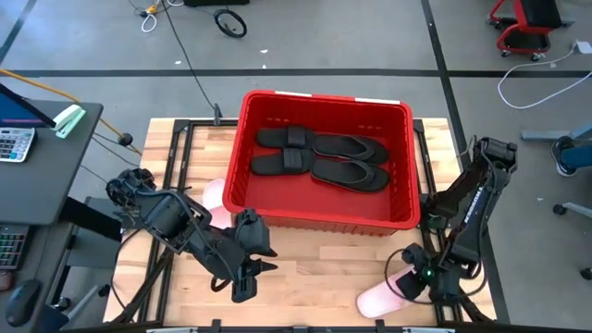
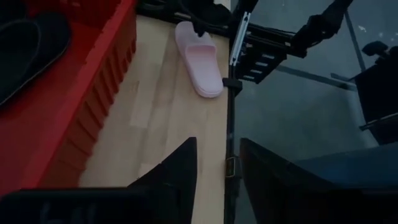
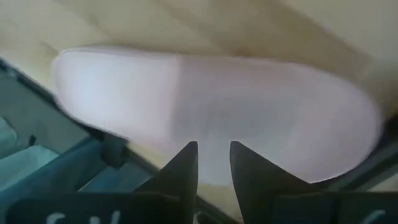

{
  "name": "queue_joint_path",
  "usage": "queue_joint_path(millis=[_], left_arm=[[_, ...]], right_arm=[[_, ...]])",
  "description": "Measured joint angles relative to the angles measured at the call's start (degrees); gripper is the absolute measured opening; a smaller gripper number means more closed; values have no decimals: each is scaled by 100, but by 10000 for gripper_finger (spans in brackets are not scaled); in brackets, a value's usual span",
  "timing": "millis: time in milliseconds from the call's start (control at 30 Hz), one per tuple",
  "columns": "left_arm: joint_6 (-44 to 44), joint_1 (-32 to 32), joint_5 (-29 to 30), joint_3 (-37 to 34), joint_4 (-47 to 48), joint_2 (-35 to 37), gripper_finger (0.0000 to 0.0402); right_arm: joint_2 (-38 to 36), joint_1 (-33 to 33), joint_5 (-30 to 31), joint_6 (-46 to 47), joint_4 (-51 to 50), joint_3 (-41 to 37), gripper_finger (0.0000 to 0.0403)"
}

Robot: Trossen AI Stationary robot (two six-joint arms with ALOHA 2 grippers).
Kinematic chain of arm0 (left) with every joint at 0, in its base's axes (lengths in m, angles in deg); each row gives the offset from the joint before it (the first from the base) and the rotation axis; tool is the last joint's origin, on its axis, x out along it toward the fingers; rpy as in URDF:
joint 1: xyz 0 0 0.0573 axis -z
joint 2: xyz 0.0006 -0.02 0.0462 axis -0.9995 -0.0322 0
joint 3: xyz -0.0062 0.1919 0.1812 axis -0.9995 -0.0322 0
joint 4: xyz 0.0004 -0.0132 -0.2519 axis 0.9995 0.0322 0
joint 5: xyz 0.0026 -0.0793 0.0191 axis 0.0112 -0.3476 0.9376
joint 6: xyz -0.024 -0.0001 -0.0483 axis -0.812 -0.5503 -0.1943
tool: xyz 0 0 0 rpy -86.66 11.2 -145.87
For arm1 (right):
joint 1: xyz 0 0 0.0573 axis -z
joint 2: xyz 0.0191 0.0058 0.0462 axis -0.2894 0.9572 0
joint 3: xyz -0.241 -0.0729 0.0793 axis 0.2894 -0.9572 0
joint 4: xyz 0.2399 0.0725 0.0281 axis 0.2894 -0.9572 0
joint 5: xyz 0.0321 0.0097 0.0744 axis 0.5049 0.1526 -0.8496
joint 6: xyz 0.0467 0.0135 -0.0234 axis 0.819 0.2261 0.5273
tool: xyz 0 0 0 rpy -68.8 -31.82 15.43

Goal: Pick and place slides into bin
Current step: Put the right pink slide into the red bin

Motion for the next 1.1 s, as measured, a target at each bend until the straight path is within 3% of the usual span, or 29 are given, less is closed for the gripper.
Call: queue_joint_path(millis=[400,733,1100], left_arm=[[-370,76,2,0,0,2,117],[-398,-14,17,0,0,2,113],[-430,-249,17,0,-108,2,111]], right_arm=[[-1291,-352,-141,13,82,-908,100],[-1306,-426,181,-126,271,-1179,100],[-1304,-428,243,-159,1562,-1818,100]])
